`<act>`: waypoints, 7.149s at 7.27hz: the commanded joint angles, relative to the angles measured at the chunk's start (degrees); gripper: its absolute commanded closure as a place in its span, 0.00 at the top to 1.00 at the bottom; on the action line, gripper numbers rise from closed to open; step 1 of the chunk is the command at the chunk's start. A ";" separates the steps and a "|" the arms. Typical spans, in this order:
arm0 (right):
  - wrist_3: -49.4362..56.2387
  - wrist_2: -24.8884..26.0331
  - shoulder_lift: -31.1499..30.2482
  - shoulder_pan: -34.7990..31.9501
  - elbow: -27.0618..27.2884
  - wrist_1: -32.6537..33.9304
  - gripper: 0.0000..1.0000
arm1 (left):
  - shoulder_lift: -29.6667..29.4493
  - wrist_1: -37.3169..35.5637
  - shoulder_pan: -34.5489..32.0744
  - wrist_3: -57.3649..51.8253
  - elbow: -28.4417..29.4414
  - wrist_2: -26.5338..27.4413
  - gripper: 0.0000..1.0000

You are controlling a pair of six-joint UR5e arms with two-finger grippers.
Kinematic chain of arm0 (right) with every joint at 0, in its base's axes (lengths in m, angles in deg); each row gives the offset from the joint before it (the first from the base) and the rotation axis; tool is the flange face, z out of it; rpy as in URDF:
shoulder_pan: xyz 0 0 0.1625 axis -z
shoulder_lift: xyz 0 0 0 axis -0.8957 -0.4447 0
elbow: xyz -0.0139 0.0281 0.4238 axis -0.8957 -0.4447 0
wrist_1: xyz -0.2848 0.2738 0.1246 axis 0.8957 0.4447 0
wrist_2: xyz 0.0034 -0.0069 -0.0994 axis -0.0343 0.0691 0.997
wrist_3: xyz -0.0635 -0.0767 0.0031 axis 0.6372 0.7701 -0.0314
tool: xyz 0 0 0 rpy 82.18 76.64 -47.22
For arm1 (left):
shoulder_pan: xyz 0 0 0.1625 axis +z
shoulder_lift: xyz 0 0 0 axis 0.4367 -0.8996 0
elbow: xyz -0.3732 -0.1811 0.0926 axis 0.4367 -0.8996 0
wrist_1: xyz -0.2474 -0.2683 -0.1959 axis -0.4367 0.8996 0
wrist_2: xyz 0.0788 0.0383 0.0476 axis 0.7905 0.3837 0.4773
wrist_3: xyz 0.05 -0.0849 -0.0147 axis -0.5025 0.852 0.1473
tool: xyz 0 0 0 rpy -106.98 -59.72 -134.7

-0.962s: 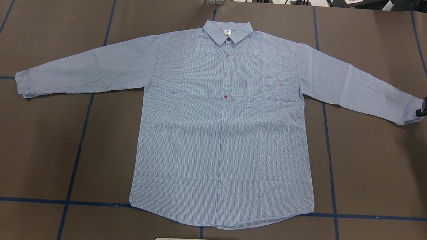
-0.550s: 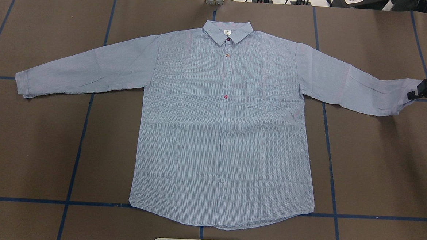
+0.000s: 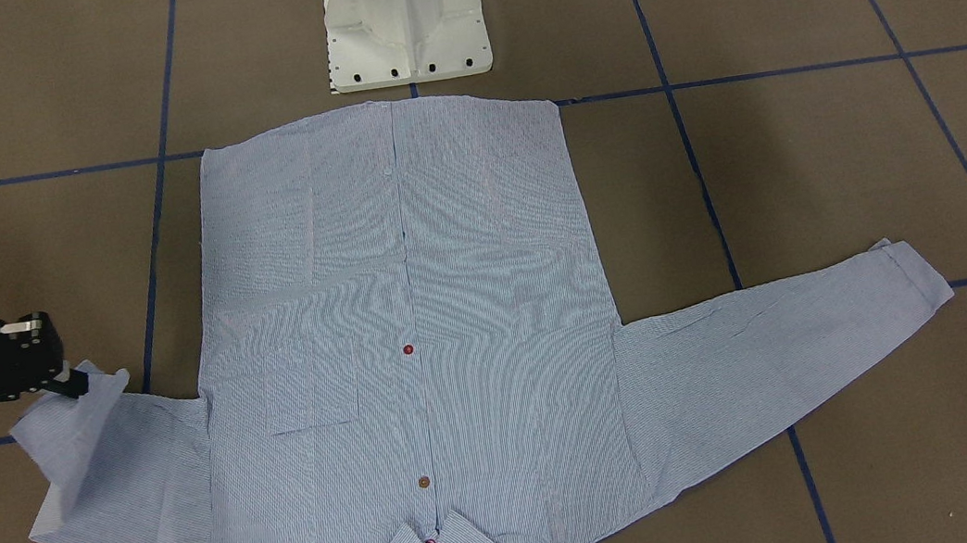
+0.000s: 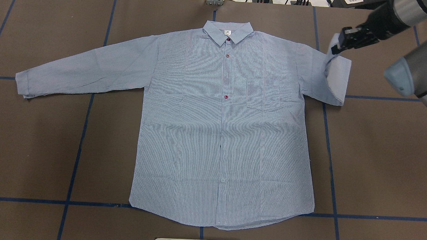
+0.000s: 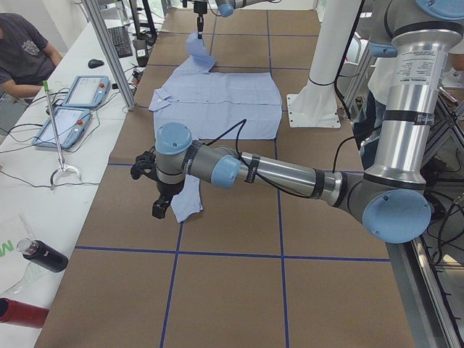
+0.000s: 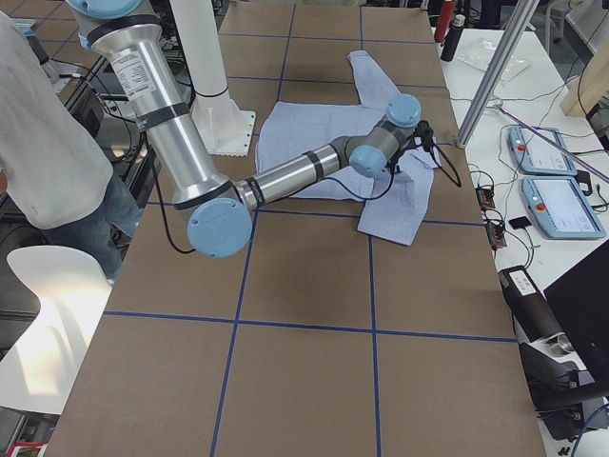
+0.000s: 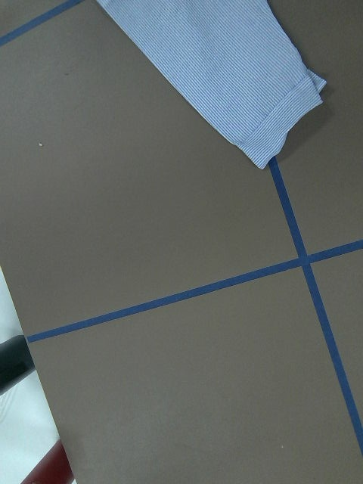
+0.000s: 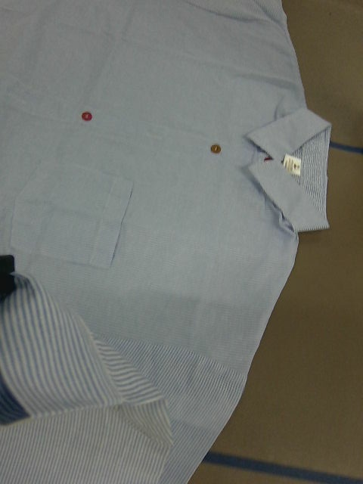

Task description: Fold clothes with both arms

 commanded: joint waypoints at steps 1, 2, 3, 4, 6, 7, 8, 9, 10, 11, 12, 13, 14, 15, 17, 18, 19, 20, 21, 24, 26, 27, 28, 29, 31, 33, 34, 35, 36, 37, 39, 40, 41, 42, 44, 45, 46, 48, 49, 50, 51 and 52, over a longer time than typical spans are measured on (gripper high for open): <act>-0.06 7.62 13.15 7.98 -0.58 11.80 0.00 | 0.32 0.01 -0.03 -0.07 0.19 0.00 1.00; -0.15 9.32 15.73 9.41 -0.75 12.45 0.00 | 0.58 0.01 -0.03 -0.07 0.19 0.00 1.00; -0.06 9.51 18.62 9.60 -1.89 12.46 0.00 | 0.76 0.01 -0.03 -0.15 0.19 0.00 1.00; -0.06 9.60 19.52 9.69 -2.07 12.20 0.00 | 0.76 0.01 -0.03 -0.16 0.19 0.00 1.00; -0.15 12.65 24.43 12.13 -5.74 12.20 0.00 | 0.76 0.01 -0.03 -0.16 0.63 0.00 1.00; -0.58 15.46 25.76 13.97 -7.68 11.93 0.00 | 0.76 0.01 -0.03 -0.16 0.72 0.09 1.00; -0.59 18.10 25.86 16.69 -8.66 11.85 0.00 | 0.67 0.01 -0.03 -0.07 0.72 0.09 1.00; -0.59 21.17 26.64 19.94 -11.36 11.32 0.00 | 0.67 0.01 -0.03 -0.07 0.72 0.09 1.00; -0.59 23.81 28.65 22.84 -17.13 8.62 0.00 | 0.67 -0.08 -0.03 -0.07 0.72 0.09 1.00; -0.59 25.05 30.85 24.26 -22.33 6.77 0.00 | 0.67 -0.08 -0.03 -0.15 1.16 0.09 1.00; -0.50 27.15 32.44 25.75 -24.73 6.66 0.00 | 0.67 0.01 -0.03 -0.16 1.34 0.09 1.00; -0.50 31.53 33.32 27.95 -24.84 6.57 0.00 | 0.67 0.01 -0.03 -0.16 1.34 0.09 1.00; -0.41 36.79 34.46 29.79 -24.58 5.09 0.99 | 0.67 0.01 0.06 -0.16 1.42 0.09 1.00; -0.58 39.80 34.73 31.29 -24.66 1.77 1.00 | 0.67 0.01 -0.03 -0.16 1.69 0.09 1.00; -1.98 41.76 34.74 32.01 -24.58 1.56 1.00 | 0.32 0.01 0.06 0.02 2.39 0.09 1.00; -7.39 41.68 34.82 32.01 -24.31 1.74 1.00 | -0.29 0.53 0.23 4.89 2.57 0.00 1.00; -10.31 40.89 34.74 31.84 -22.92 2.52 1.00 | 0.40 6.46 0.93 12.34 2.92 0.17 1.00; -10.60 38.36 34.65 30.88 -21.16 7.75 1.00 | 1.37 13.56 3.55 21.03 4.83 0.09 1.00; -10.52 35.99 34.65 29.21 -18.36 14.15 1.00 | 2.94 21.46 6.53 28.51 6.68 0.35 1.00; -10.43 26.75 32.99 23.59 -10.72 32.27 1.00 | 6.47 37.51 15.14 50.66 8.63 4.28 0.98; -9.55 24.64 27.30 20.07 -2.91 38.80 1.00 | 6.39 48.20 21.91 63.59 13.17 10.08 0.98; -9.38 24.45 23.70 19.45 1.14 38.91 1.00 | 5.69 53.48 24.47 67.65 16.86 13.50 0.98; -9.29 24.45 23.23 19.01 1.79 38.91 1.00 | 4.90 55.28 27.01 70.13 18.63 15.88 0.97; -9.29 24.45 23.14 19.00 1.97 38.91 1.00 | 4.11 55.29 28.17 70.85 19.70 16.69 0.92; -9.37 24.10 23.14 18.83 2.58 38.92 1.00 | 3.31 55.38 28.27 70.77 20.93 16.70 0.78; -9.81 24.19 22.78 18.91 2.58 38.65 1.00 | 2.96 55.38 28.27 70.77 21.46 16.70 0.65; -9.81 24.19 22.78 18.91 2.58 38.48 1.00 | 2.96 55.38 28.27 70.86 21.73 16.70 0.56; -9.90 24.19 22.78 18.91 2.58 38.39 1.00 | 2.96 55.38 28.27 70.86 21.82 16.70 0.49; -9.90 24.19 22.78 18.91 2.58 38.39 1.00 | 2.96 55.30 28.27 70.86 21.90 16.70 0.45; -9.90 24.19 22.78 18.91 2.58 38.39 1.00 | 2.87 55.29 28.27 70.86 21.99 16.79 0.45; -9.90 24.19 22.78 18.91 2.58 38.39 1.00 | 2.61 55.29 28.36 70.86 22.26 16.70 0.45; -9.90 24.19 22.78 18.91 2.58 38.39 1.00 | 2.61 55.29 28.36 70.86 22.34 16.70 0.45; -9.90 24.27 22.70 18.91 2.58 38.39 1.00 | 2.52 55.29 28.36 70.86 22.26 16.70 0.45; -9.90 24.28 22.70 18.91 2.58 38.39 1.00 | 2.52 55.29 28.36 70.86 22.17 16.70 0.45; -9.99 24.28 22.70 18.91 2.58 38.39 1.00 | 2.17 55.29 28.45 70.86 22.87 16.70 0.44; -9.99 24.28 22.70 18.83 2.58 38.39 1.00 | 2.17 55.29 28.62 70.86 22.87 16.70 0.44; -9.99 24.28 22.70 18.83 2.58 38.39 1.00 | 2.17 55.29 28.80 70.86 22.87 16.70 0.43; -9.99 24.28 22.61 18.83 2.67 38.39 1.00 | 2.17 55.21 28.71 70.86 22.78 16.70 0.28; -9.99 24.19 22.52 18.83 2.67 38.39 1.00 | 2.08 54.95 28.71 70.86 22.26 16.18 0.26; -9.99 24.19 22.43 18.74 2.67 38.39 1.00 | 1.90 54.86 28.71 70.77 22.26 16.00 0.26; -9.99 24.19 22.26 18.83 2.67 38.39 1.00 | 1.90 54.77 28.71 70.69 22.26 16.00 0.26; -9.99 24.19 22.26 18.83 2.67 38.39 1.00 | 1.82 54.68 28.71 70.68 22.17 15.91 0.24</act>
